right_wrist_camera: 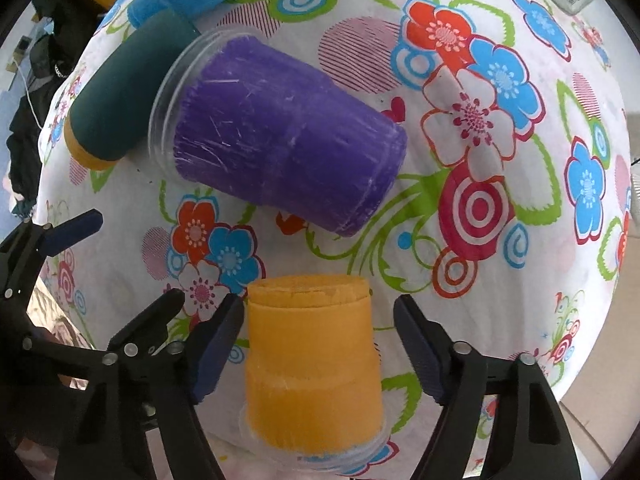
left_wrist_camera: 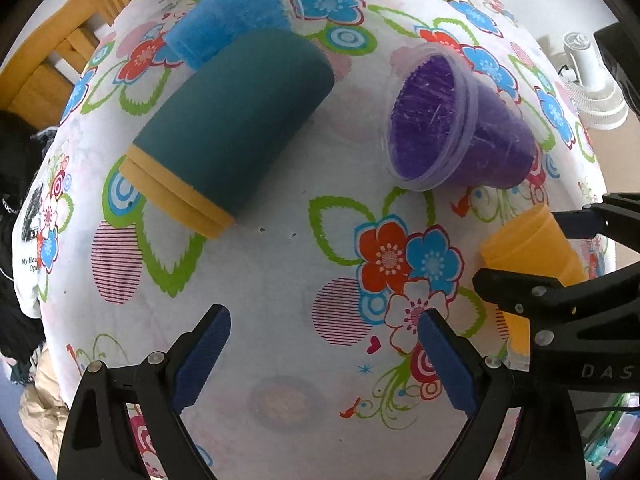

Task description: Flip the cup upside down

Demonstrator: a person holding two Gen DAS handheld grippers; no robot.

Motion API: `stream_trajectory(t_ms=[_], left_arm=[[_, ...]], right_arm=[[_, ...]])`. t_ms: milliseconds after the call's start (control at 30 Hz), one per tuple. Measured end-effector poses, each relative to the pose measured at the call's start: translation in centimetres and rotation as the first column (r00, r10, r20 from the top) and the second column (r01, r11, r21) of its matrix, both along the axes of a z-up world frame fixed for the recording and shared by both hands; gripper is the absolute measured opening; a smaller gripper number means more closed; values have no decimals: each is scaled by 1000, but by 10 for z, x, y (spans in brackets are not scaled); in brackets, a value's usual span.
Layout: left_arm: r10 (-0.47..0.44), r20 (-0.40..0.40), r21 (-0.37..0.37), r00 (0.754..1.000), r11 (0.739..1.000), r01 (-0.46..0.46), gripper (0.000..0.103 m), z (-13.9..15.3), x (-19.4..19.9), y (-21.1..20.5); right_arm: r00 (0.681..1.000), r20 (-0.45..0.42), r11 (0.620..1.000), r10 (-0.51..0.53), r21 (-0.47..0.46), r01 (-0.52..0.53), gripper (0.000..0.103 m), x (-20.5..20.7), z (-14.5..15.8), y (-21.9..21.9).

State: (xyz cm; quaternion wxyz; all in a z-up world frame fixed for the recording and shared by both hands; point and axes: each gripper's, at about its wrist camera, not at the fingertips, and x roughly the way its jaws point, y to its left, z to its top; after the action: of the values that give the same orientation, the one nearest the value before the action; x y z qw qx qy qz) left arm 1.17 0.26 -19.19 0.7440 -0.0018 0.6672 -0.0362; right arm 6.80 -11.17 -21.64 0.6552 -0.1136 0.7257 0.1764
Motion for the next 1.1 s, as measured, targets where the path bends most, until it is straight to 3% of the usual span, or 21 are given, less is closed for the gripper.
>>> stream_trajectory(t_ms=[167, 433, 833, 1100], left_arm=[[10, -14, 1, 1000, 1000, -10, 96, -6, 9, 1], [16, -4, -15, 1000, 1000, -16, 96, 0, 11, 8], [-15, 89, -11, 996, 1000, 16, 96, 52, 2, 2], [-22, 161, -4, 987, 1000, 23, 96, 91, -7, -7]], right_arm=[[1000, -11, 1000, -17, 16, 17, 59, -2, -10, 3], [995, 87, 997, -44, 72, 38, 58, -5, 6, -4], [960, 251, 983, -127, 159, 89, 58, -25, 76, -22], [910, 367, 964, -193, 246, 104, 58, -32, 127, -35]])
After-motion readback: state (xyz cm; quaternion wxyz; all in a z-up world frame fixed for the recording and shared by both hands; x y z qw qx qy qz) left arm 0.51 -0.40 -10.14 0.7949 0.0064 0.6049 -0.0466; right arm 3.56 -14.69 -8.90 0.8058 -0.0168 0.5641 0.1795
